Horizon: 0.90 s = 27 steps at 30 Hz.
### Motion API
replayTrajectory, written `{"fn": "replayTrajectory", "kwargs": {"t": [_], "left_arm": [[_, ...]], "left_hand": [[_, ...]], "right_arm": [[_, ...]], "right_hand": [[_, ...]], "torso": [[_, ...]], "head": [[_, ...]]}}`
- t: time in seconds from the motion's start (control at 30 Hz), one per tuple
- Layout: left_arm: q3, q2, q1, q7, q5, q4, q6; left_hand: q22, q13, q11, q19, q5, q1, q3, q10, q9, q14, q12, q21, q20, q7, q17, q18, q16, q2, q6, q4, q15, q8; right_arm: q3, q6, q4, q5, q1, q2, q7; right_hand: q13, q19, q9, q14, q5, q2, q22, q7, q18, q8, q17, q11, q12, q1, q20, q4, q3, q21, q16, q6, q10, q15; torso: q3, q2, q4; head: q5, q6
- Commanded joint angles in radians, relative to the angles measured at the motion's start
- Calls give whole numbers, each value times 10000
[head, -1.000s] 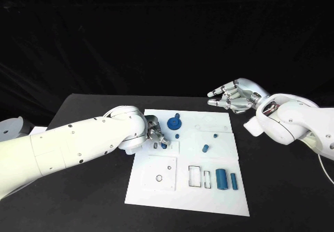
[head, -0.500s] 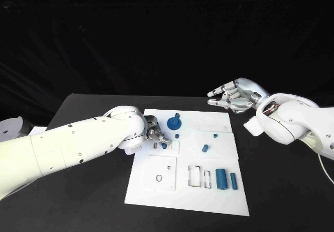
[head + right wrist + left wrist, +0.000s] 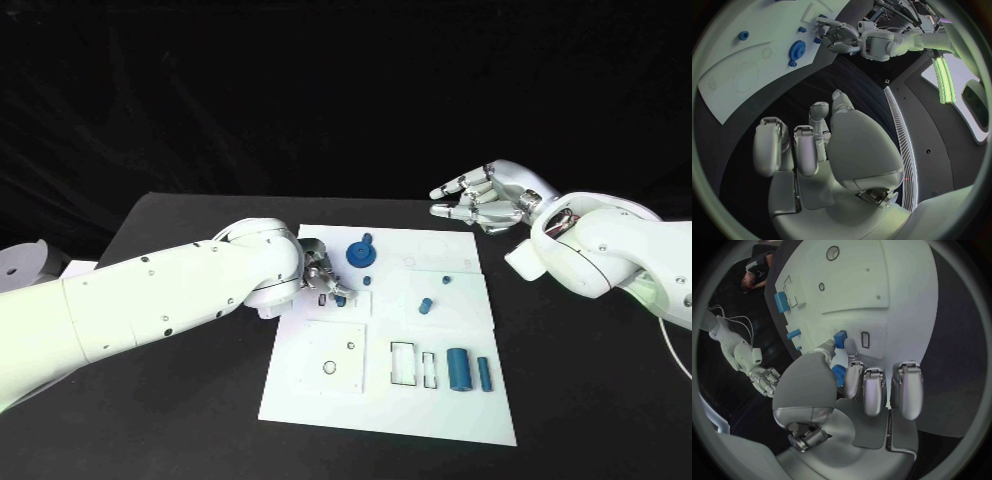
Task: Assemble the parts on the task board
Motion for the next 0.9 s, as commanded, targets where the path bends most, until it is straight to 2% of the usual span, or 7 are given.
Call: {"fn": "replayTrajectory", "kwargs": {"t": [0.03,0.33,0.57,0.67,0.73,0.8,0.9], "left_arm": [[-11,-20,-23,-484,59,26,173],[49,-125,-23,-477,59,154,-103],[158,-288,-20,-471,122,380,-329],[334,-438,-6,-477,246,543,-294],[520,-573,53,-475,395,630,-96],[644,-681,170,-469,630,633,167],[750,-780,440,-450,895,466,762]], "left_hand": [[2357,273,0,968,-27,-95,-301,91,22,1054,51,42,-70,2,2632,-168,31,131,75,21,-81,-48],[2404,326,-12,986,-48,-699,-1611,117,78,1054,80,68,-80,-17,2632,-179,31,478,85,47,-93,-48],[2406,325,-17,987,-400,-1017,-2438,116,123,1054,66,67,-88,-21,2632,-179,31,652,82,64,-99,-33],[2387,219,-14,979,-416,-999,-2511,64,127,1054,-36,54,-88,-14,2632,-174,31,668,55,58,-99,-42],[2333,7,27,956,-419,-797,-2624,-72,138,1054,-247,17,-73,35,2632,-161,31,687,-103,51,-77,-87],[2157,-177,96,882,-414,-549,-2667,-212,99,1054,-435,-104,-36,124,2632,-117,31,722,-337,39,-25,-209],[1855,-546,257,748,-382,-79,-2585,-486,-104,1054,-804,-317,58,319,2632,-44,31,731,-815,-15,94,-569]], "right_arm": [[1,91,3,-4,-6,8,92],[1,82,-47,2,-6,24,98],[1,90,-115,8,-7,58,107],[1,100,-163,10,-8,78,112],[-1,107,-203,10,-8,94,113],[-3,112,-238,11,-10,110,115],[-9,119,-286,11,-14,135,116]], "right_hand": [[-12,-44,7,748,-46,32,-21,-8,99,40,1518,-12,-28,-91,-3,10,-71,-47,-35,31,-83,-3],[-34,-51,8,746,-135,32,-41,-6,103,40,1509,-8,-33,-176,1,53,-155,-65,-47,30,-84,2],[-52,-57,9,743,-212,38,-59,-6,106,40,1494,-6,-42,-221,4,74,-210,-79,-64,28,-89,3],[-48,-58,9,742,-228,40,-62,-5,107,40,1493,-6,-32,-227,4,77,-218,-81,-65,27,-86,4],[-47,-58,9,742,-231,40,-62,-5,107,40,1493,-5,-30,-228,4,77,-220,-82,-66,27,-86,4],[-47,-58,9,742,-231,40,-62,-5,107,40,1493,-5,-30,-228,4,77,-220,-82,-66,27,-86,4],[-47,-58,9,742,-231,40,-62,-5,107,40,1493,-5,-30,-228,4,77,-220,-82,-66,27,-86,4]], "torso": [[0,6,-4],[-6,3,-3],[1,3,-3],[-7,-2,-6],[5,-2,0],[11,-6,2],[12,-5,-2]], "head": [[-1,-8],[-18,9],[-23,42],[-33,62],[-42,85],[-43,102],[-45,136]]}}
